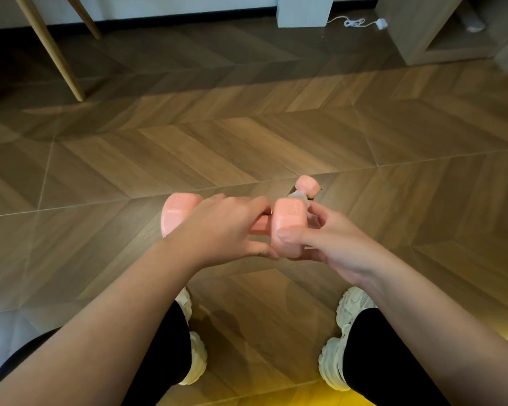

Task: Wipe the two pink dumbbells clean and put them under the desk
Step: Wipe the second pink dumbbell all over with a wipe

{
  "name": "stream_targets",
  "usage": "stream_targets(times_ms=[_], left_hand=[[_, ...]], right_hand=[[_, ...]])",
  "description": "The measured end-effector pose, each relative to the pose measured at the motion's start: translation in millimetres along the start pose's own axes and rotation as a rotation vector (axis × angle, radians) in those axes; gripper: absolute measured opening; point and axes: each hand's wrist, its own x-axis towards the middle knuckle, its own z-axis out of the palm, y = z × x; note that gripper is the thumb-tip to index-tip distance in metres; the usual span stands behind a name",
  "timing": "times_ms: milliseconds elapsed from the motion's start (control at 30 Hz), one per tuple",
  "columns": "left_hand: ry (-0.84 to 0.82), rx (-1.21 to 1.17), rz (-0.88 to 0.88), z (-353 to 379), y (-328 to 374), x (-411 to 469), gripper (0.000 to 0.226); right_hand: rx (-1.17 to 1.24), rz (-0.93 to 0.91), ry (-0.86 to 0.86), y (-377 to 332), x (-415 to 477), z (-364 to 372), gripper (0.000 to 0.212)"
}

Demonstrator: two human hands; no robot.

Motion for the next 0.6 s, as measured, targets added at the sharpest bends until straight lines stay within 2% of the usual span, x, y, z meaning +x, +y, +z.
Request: stream_targets(times_ms=[133,233,267,333,433,533,600], left_hand=[[0.199,-0.032,0.039,5,-8,1,0.064],[0.368,-0.256,-0.094,-4,-8,-4,0.05],[0.37,-0.314,-0.162,-7,-6,-5,0.04],[0.239,-0.404,-0.296,-6,-5,-7,0.026],[0.018,-0.728,-0.48,-2,-7,-3,0.031],[0.12,-1.083,-0.623,-9,-5,6,0.028],[0.225,-1.316,-0.649,-14,-2,11,0.027]], right_hand=[[0.152,0.104,0.08,4,1,3,0.044],[0.252,0.179,0.142,4,1,2,0.046],[0.287,0.186,0.161,2,1,1,0.047],[0.36,0.172,0.187,-5,0,-1,0.053],[0.433,0.109,0.19,-17,-2,-1,0.06],[0.472,0.043,0.161,-24,-6,3,0.062],[0.493,0.017,0.118,-26,-8,7,0.063]])
